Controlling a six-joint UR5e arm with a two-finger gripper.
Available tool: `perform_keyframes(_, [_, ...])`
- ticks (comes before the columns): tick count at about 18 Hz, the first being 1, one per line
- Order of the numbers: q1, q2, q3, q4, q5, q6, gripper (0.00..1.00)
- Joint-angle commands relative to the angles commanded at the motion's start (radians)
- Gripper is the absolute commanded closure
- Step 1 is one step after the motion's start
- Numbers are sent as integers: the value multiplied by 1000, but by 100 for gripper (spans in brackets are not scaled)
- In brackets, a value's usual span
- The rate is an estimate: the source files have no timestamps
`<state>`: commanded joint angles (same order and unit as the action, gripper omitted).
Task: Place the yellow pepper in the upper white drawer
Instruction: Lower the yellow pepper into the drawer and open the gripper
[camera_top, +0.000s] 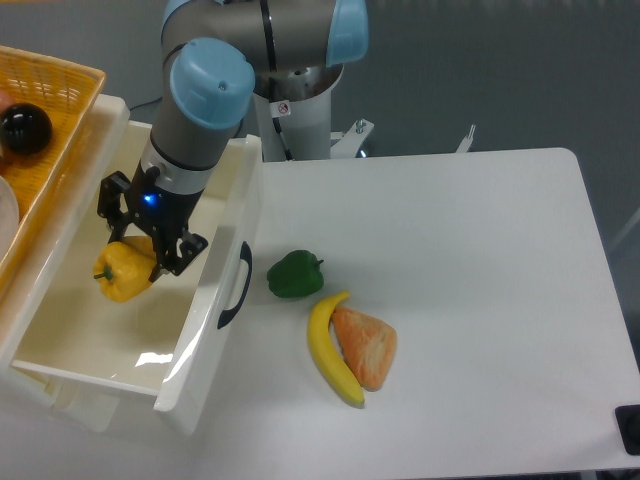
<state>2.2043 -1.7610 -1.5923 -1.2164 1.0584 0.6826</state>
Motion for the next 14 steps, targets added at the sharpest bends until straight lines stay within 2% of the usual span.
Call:
perform_keyframes(2, [0,2,0,0,0,0,60])
perform_keyframes(5, [0,0,0,0,2,2,50])
perform_keyframes(9, [0,0,0,0,8,25,18])
perform_keyframes(14, [-8,-2,0,0,17,25,17])
